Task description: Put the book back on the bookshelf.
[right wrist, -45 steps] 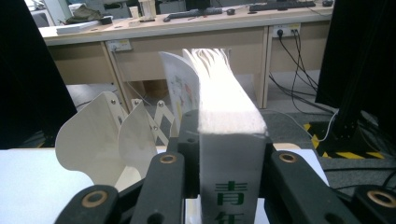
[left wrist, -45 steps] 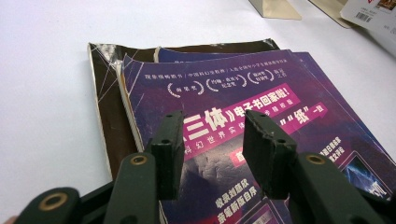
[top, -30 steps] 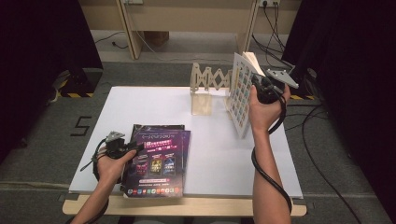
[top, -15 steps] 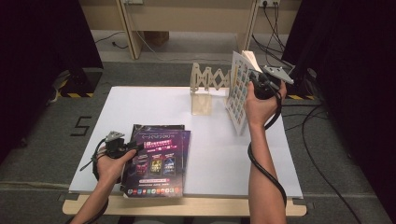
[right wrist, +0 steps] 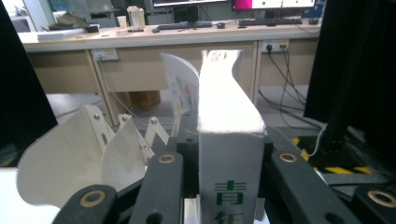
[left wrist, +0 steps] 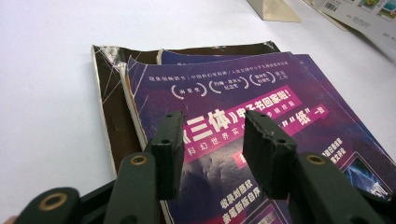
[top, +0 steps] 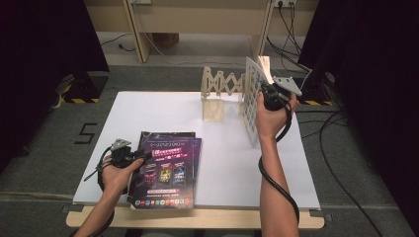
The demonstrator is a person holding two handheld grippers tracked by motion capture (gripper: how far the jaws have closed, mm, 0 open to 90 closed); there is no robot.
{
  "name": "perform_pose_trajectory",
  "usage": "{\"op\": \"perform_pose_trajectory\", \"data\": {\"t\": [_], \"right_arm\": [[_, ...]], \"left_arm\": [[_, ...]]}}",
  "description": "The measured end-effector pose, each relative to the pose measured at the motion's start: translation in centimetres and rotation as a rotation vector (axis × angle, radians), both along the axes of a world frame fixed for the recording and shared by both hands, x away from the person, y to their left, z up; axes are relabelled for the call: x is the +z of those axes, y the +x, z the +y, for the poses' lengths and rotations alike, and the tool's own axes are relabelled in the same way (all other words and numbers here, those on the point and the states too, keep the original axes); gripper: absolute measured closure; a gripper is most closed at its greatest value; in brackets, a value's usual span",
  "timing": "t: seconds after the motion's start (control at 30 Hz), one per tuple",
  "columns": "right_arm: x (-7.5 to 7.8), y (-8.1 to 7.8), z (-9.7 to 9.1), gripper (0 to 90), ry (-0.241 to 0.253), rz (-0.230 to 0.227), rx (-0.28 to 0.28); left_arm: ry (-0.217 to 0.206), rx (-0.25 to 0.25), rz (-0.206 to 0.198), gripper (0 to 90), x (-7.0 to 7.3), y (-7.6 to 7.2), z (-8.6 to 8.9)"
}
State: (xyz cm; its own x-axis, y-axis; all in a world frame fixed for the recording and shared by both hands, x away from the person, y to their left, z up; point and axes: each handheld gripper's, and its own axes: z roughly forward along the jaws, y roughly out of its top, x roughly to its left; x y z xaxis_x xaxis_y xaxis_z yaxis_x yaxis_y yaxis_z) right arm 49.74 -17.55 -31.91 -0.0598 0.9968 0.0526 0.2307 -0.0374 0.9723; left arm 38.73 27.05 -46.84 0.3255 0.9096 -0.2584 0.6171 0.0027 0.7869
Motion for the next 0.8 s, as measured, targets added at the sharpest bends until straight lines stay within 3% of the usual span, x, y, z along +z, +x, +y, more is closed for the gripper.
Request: {"op": "perform_pose_trajectory", "data": {"t": [0.27,0.8], "right_arm": [[-0.7,-1.5,-0.5,73.7,-0.036,0.014,0.006],[0.0,-1.6,-2.5,69.3,0.066,0.087,0.032]], "left_arm": [[0.006,-0.006,-0.001,57.6,0.0,-0.1,-0.2],[0.007,-0.009,-0.005,57.5,0.1,-0.1,-0.1]]}}
